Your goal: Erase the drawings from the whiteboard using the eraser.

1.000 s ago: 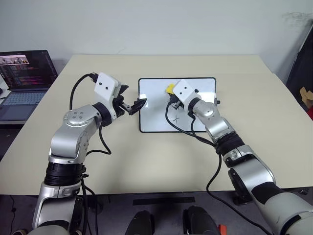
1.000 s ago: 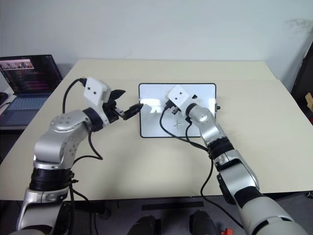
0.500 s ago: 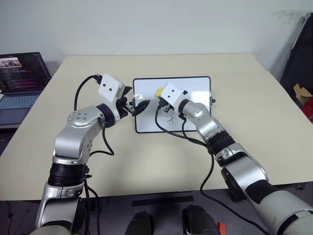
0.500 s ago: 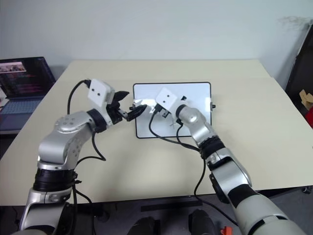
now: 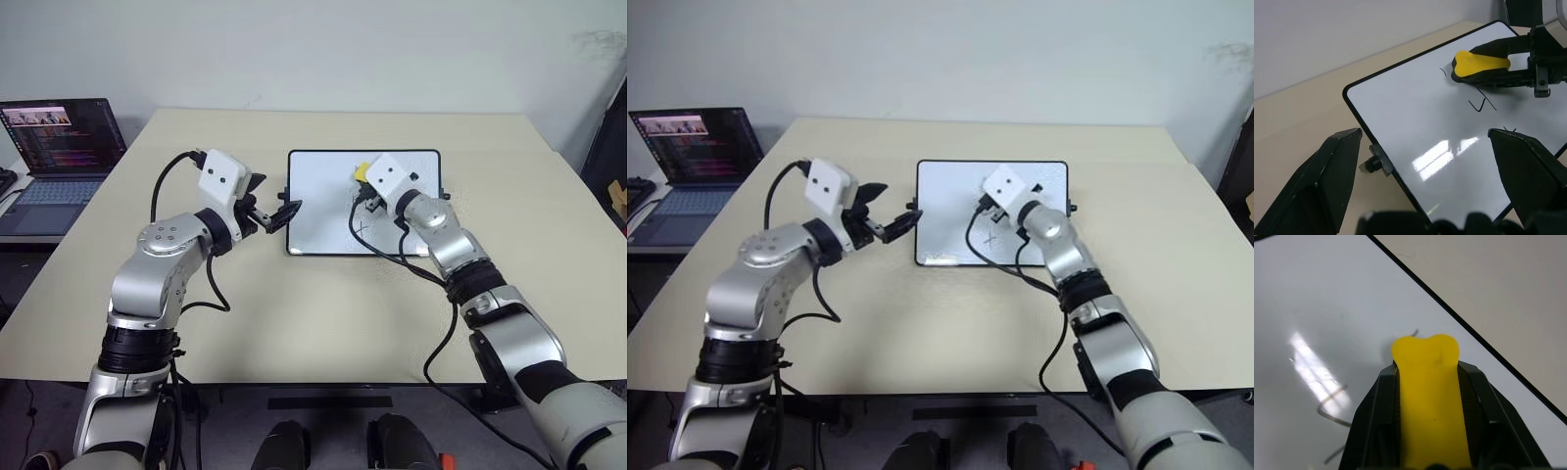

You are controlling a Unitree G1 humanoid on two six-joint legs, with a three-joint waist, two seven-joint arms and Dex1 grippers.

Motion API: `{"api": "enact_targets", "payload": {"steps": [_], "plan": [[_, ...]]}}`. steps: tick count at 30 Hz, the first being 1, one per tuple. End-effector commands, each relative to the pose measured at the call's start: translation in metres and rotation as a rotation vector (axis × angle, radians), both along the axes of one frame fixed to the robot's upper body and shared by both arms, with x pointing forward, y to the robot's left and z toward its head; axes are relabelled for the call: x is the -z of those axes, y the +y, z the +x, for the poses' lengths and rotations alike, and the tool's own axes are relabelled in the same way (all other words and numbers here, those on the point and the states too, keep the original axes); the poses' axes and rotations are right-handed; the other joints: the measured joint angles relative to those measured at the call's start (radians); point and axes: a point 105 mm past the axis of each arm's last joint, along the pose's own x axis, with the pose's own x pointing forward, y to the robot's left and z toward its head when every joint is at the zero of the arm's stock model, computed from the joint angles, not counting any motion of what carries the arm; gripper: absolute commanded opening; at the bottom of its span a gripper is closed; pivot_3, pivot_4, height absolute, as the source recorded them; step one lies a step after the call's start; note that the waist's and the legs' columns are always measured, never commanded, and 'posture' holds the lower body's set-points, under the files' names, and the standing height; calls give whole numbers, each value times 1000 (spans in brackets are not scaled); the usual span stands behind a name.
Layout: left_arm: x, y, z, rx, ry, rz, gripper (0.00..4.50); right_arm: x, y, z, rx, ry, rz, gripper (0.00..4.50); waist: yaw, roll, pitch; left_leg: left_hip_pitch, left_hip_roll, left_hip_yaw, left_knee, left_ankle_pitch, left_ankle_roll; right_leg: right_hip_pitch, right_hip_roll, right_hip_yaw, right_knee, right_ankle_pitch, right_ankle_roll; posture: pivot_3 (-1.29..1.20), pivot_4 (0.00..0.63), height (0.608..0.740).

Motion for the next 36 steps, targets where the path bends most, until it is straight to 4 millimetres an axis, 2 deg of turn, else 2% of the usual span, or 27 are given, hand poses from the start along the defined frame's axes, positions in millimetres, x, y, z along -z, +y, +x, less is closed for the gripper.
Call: {"api": "enact_targets", "payload": {"steps": [1,5,9,12,20,22,27,33,36], "plan": [[-14,-8,-4,34,-57,-2,4500,35,-28,-1,84,137,-14,1234,0,0,0,0,0,0,0,0,0,0,0,0,0,0,0,0,150,740],[-14,-7,-5,33,-57,-1,4500,22,6,-16,-59,142,37,1233,-9,0,0,0,0,0,0,0,0,0,0,0,-1,0,0,0,150,740],[-14,-7,-6,32,-56,-1,4500,0,37,-30,-175,121,88,1229,-23,1,1,0,2,1,-1,0,0,-2,-1,1,0,0,0,0,150,740],[-14,-7,-6,33,-55,-1,4500,-11,42,-27,-161,68,70,1228,-29,1,1,-5,2,4,-3,0,0,-11,0,2,2,0,0,0,150,740],[-14,-8,-7,35,-55,-1,4500,-28,46,-8,-85,-30,72,1228,-31,2,2,-6,3,7,-4,0,-1,-12,-1,3,-1,0,0,0,150,740],[-13,-7,-7,34,-55,-1,4500,-28,48,-6,-84,-30,66,1228,-31,2,2,-6,3,7,-4,0,-1,-12,-1,3,-1,0,0,0,150,740],[-13,-7,-8,33,-56,-1,4500,-11,48,-6,-96,13,27,1228,-31,2,2,-6,3,7,-4,0,-1,-12,-1,3,-1,0,0,0,150,740],[-14,-8,-8,38,-59,-2,4500,11,65,-20,-210,85,-45,1228,-38,2,2,-5,4,8,-4,0,-1,-12,0,4,0,0,0,0,150,740],[-13,-7,-9,38,-59,-2,4500,8,66,-22,-220,79,-37,1228,-38,2,2,-4,4,8,-4,0,-1,-12,0,4,0,0,0,0,150,740]]}}
